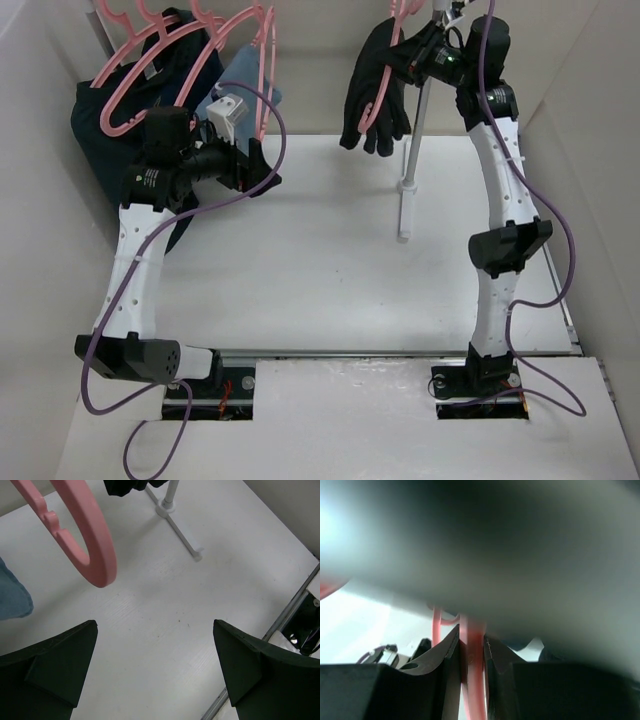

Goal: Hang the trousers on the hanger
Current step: Place the hanger at the clothesline.

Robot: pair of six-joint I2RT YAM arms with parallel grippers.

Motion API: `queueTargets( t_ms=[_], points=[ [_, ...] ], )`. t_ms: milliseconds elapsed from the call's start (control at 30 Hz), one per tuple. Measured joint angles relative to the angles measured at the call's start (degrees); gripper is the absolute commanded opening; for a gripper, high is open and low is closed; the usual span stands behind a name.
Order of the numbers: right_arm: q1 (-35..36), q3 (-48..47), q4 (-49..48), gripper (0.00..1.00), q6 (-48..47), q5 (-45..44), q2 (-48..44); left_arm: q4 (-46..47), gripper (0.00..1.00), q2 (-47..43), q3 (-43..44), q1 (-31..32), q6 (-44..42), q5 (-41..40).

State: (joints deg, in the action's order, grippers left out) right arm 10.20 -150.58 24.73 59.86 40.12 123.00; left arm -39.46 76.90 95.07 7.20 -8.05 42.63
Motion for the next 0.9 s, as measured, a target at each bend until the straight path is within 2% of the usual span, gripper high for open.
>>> queueTargets(
  t_ms=[300,433,467,500,533,567,700,767,900],
  points=[
    [0.13,-0.87,-2.08,0.00,1.90,-1.73,2.43,0.70,1.00,-0.04,-1.01,-0.57,0.24,0.81],
    [0.59,2.03,-2.62,0.00,1.18,-2.29,1.40,1.07,1.00,-0.52,-2.19,-0.96,0.46,0.90],
    [0.70,3.78,-3.50,0.03,0.79,-2.47,0.59,1.07,1.00,-0.61,-2.51,-1.03,0.48,0.87],
    [0.94,5.97,-4.31,0.11,0.39,-2.82,-0.70,1.05,1.00,-0.66,-2.71,-1.14,0.50,0.90],
    [1.09,7.76,-4.79,0.20,-0.09,-3.08,-1.81,1.05,1.00,-0.66,-2.78,-1.22,0.52,0.90],
    [1.16,10.03,-5.46,0.35,-0.52,-3.10,-3.26,1.05,1.00,-0.66,-2.82,-1.27,0.55,0.90],
    [1.16,18.01,-6.73,0.55,-3.37,-3.06,-8.92,1.07,1.00,-0.68,-2.82,-1.31,0.55,1.36],
    [1.09,21.79,-6.86,0.61,-4.61,-3.13,-11.85,1.07,1.00,-0.68,-2.82,-1.31,0.55,1.66],
    [0.50,29.42,-7.08,0.61,-7.30,-3.80,-18.12,1.05,1.00,-0.68,-2.82,-1.31,0.59,2.54]
  ],
)
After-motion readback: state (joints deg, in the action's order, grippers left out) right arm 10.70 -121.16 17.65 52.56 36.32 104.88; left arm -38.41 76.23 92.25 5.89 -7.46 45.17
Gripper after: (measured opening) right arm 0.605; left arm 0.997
